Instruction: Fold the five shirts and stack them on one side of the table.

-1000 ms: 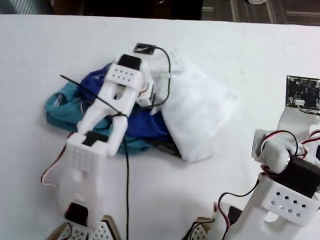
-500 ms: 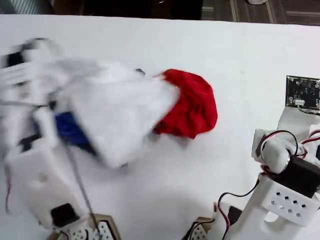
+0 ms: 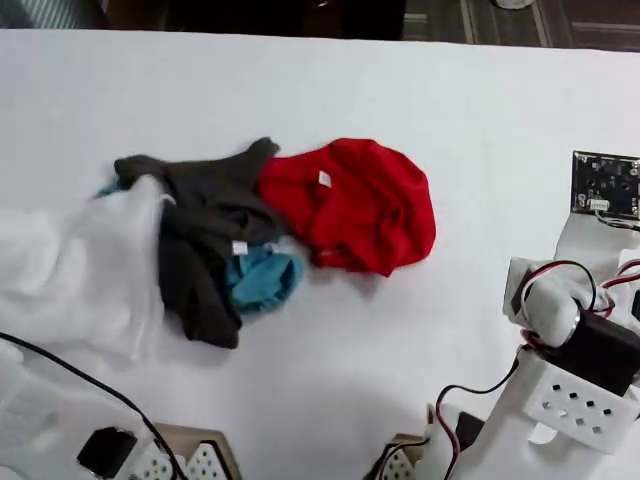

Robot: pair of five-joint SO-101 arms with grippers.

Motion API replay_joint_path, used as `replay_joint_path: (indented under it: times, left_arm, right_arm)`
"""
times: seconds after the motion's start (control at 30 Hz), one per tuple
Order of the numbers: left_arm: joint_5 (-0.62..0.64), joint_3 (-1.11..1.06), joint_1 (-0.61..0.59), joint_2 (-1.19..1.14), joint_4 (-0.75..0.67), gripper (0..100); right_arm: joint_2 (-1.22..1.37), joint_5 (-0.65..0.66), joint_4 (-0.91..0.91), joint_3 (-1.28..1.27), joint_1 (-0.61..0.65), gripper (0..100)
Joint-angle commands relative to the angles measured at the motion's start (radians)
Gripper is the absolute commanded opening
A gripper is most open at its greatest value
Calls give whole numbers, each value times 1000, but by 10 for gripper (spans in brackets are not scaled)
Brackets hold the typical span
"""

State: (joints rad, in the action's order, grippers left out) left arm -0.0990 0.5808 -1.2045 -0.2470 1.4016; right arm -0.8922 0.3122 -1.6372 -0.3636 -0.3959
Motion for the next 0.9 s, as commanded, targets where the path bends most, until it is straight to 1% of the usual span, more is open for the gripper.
replay_joint_path:
  times: [0.0, 0.07, 0.17, 0.23, 0.27, 0.3, 0.37, 0.5, 0.6, 0.73, 0.8, 0.87]
  left_arm:
    - [-8, 10, -6, 74, 11, 94]
    - [-2, 16, 6, 80, 29, 179]
    - [3, 19, 43, 83, 31, 333]
    - [57, 19, 71, 101, 31, 408]
    - [84, 18, 91, 112, 31, 426]
    - [103, 10, 121, 124, 35, 430]
    - [106, 8, 218, 130, 110, 420]
    - [114, 7, 505, 120, 379, 392]
    - [153, -81, 690, 115, 384, 372]
    - [161, -242, 916, 94, 376, 395]
    - [161, -309, 1010, 78, 376, 404]
    - [193, -351, 1068, 55, 353, 405]
  right_arm:
    - [13, 0, 2, 26, -2, 432]
    - [13, 0, 2, 26, -2, 432]
    - [13, 0, -1, 26, -2, 432]
    - [13, 0, -2, 26, -2, 432]
    - [13, 0, -4, 26, -2, 432]
    - [13, 0, -4, 26, -2, 432]
    - [13, 0, -4, 26, -2, 432]
    - [13, -2, -5, 26, 24, 432]
    - [13, -2, -5, 26, 31, 432]
    - [13, -2, -5, 26, 24, 432]
    - [13, -2, -13, 26, 24, 432]
    - [13, -2, -27, 26, 28, 432]
